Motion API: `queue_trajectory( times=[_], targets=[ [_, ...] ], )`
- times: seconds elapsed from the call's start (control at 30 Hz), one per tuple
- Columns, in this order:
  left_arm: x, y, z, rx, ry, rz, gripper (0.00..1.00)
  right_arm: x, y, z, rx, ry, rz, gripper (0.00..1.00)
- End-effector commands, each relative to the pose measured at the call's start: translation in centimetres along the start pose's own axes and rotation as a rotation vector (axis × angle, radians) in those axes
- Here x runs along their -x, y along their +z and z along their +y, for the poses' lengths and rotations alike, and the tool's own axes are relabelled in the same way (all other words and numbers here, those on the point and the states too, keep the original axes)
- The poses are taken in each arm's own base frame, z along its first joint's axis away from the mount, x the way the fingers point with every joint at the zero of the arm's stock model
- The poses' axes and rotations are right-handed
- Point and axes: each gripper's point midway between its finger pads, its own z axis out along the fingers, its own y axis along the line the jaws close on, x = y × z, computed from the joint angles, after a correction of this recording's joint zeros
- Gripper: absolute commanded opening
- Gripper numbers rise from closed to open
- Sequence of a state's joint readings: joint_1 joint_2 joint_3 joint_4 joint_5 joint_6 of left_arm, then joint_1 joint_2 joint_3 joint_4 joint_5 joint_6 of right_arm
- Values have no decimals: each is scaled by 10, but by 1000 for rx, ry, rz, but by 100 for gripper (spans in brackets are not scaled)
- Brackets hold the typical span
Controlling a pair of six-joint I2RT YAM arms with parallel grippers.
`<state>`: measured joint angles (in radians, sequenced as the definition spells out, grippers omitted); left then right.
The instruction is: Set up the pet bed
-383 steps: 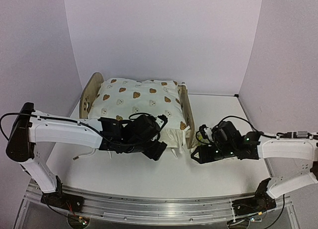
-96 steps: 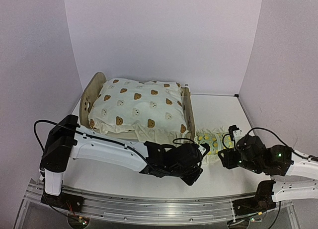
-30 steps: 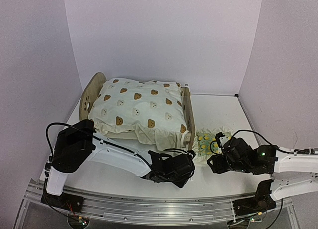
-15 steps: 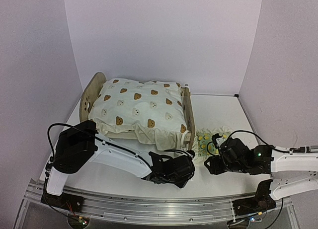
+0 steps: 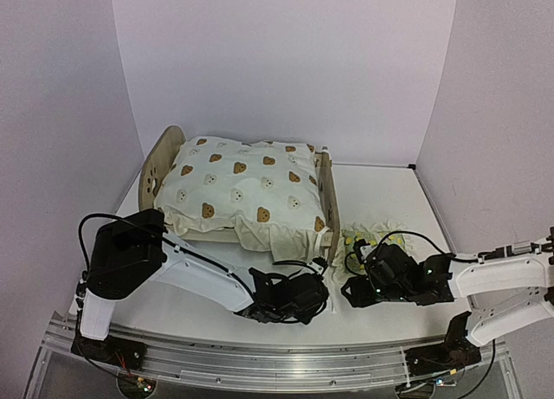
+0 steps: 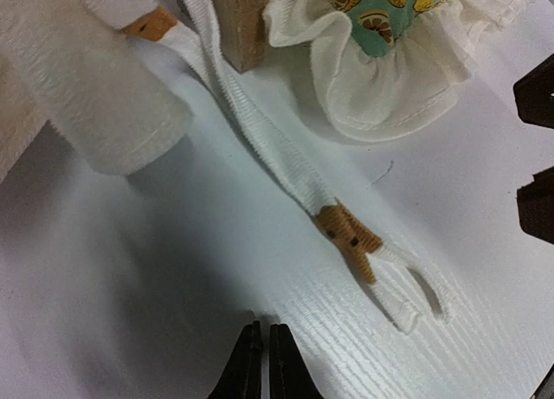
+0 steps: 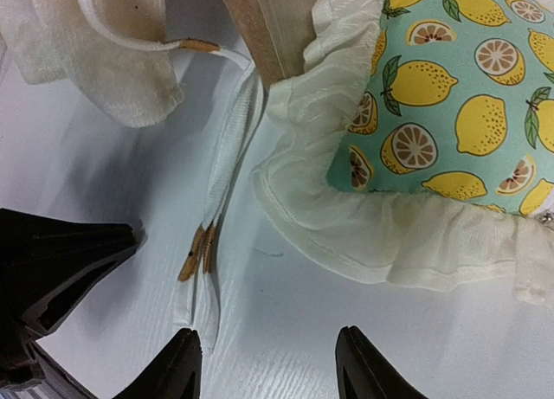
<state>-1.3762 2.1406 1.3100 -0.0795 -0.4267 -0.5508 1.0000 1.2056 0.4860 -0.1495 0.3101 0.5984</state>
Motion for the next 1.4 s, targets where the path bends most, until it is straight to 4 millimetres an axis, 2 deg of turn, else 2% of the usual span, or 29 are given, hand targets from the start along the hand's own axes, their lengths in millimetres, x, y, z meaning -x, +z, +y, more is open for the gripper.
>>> queue_trajectory(
  times=[0.0, 0.2, 0.37, 0.43, 0.53, 0.63, 0.73, 1.13, 1.37],
  targets=[
    [-23, -4, 36, 88, 19, 60, 5, 30, 9, 22, 49, 60, -97, 54],
    [-20, -21, 47, 92, 7, 23, 6, 50, 32, 35, 23, 60, -121, 46],
    [-20, -36, 57, 91, 4, 0, 9, 56, 53, 35, 5, 83, -95, 30],
    [-21, -41, 60, 87, 2, -3, 9, 52, 53, 35, 16, 89, -79, 28],
    [-23, -47, 64, 78, -2, -8, 9, 37, 51, 38, 56, 89, -16, 33],
    [-22, -54, 65, 64, 0, -17, 9, 16, 46, 31, 57, 80, 61, 38],
    [-19, -59, 65, 53, -3, -31, 10, 2, 41, 23, 44, 80, 95, 38],
    [-15, -57, 56, 20, 6, -34, 11, -20, 39, 20, 71, 65, 167, 35],
    [-11, -55, 51, 12, 7, -39, 11, -37, 43, 20, 89, 76, 219, 28]
  ],
)
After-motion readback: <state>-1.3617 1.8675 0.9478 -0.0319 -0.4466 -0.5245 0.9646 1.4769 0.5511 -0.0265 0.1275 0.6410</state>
